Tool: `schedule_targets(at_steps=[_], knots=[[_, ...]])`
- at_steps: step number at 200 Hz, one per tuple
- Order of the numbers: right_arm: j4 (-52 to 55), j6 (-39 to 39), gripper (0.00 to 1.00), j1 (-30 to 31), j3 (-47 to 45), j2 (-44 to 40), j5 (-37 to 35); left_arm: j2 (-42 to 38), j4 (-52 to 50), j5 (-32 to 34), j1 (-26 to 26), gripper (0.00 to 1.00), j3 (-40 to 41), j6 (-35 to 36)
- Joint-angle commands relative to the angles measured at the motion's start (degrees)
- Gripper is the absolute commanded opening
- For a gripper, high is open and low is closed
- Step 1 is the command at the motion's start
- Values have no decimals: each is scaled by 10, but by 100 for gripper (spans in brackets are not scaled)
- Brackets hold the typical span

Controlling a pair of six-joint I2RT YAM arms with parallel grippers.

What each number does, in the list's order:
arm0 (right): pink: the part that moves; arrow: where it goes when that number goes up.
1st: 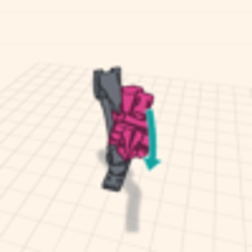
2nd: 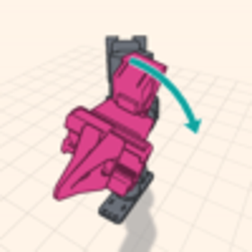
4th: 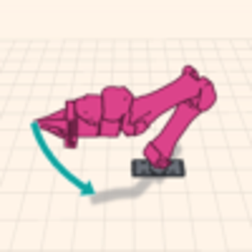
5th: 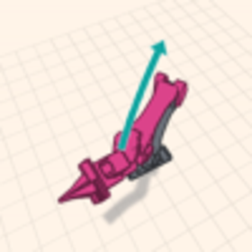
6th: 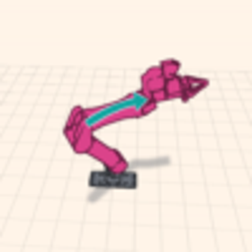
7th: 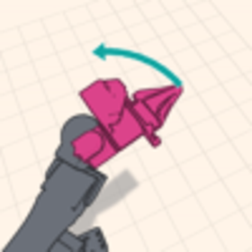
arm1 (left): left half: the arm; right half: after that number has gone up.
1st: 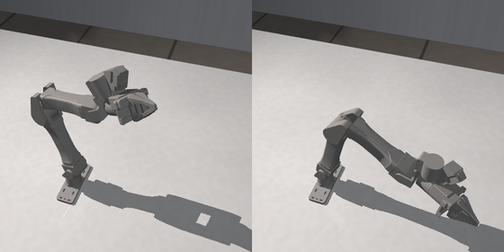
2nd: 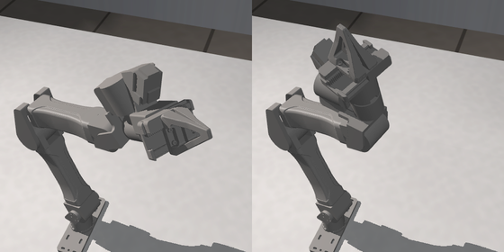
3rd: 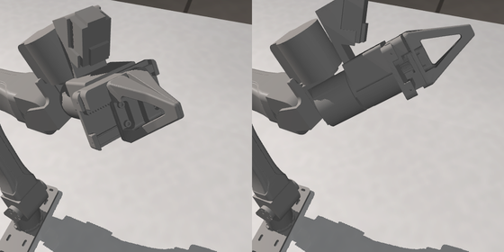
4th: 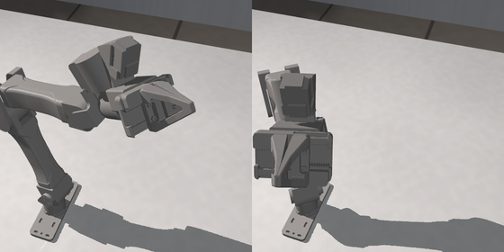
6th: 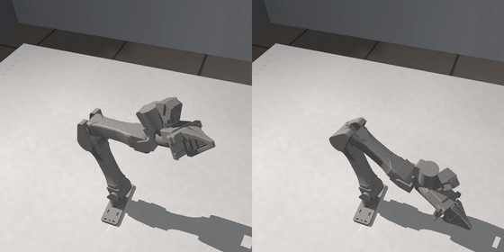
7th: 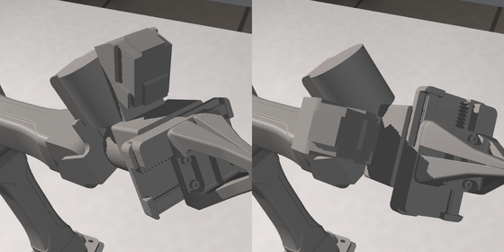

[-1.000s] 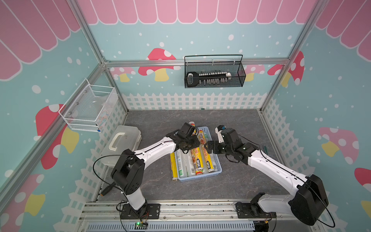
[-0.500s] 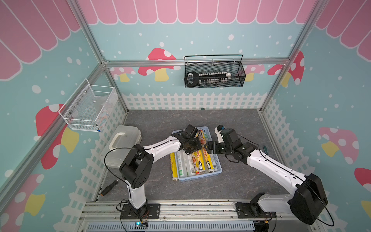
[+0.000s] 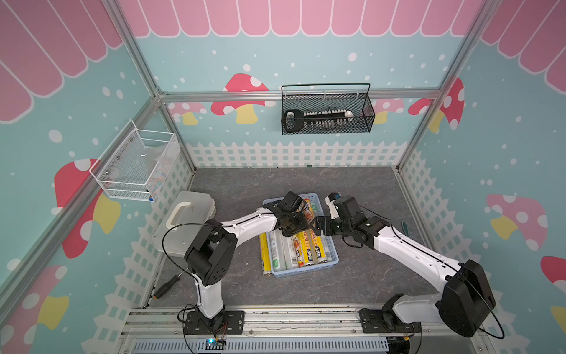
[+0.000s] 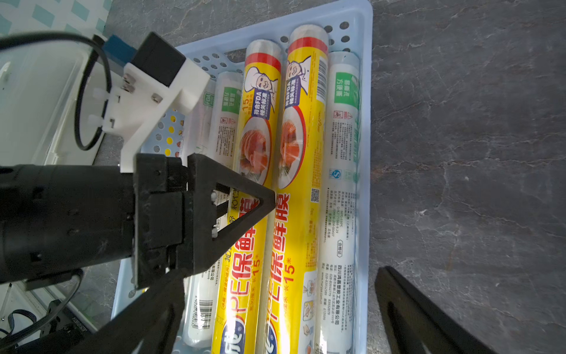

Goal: Put the plastic wrap into the basket
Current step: Place the plastic wrap in the basket.

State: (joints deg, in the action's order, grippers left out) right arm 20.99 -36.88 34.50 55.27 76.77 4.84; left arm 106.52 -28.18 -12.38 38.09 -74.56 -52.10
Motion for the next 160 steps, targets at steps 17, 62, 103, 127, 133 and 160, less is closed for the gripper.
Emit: schedule_targets(at_steps=[17, 62, 103, 127, 133, 160], knots=[[4, 1, 99, -2, 6, -9, -5, -24, -9, 19, 7, 58, -8, -2], [2, 0, 99, -3, 5, -13, -5, -47, -12, 39, 7, 62, -5, 7], [-12, -4, 99, -2, 0, -20, 8, -89, -12, 75, 6, 65, 6, 23], [-36, -8, 99, -2, -9, -25, 17, -122, -11, 114, 6, 65, 19, 38], [-40, -8, 99, -2, -10, -26, 20, -130, -11, 123, 6, 65, 23, 42], [-60, -10, 99, -1, -9, -23, 38, -172, -8, 168, 0, 65, 45, 57]])
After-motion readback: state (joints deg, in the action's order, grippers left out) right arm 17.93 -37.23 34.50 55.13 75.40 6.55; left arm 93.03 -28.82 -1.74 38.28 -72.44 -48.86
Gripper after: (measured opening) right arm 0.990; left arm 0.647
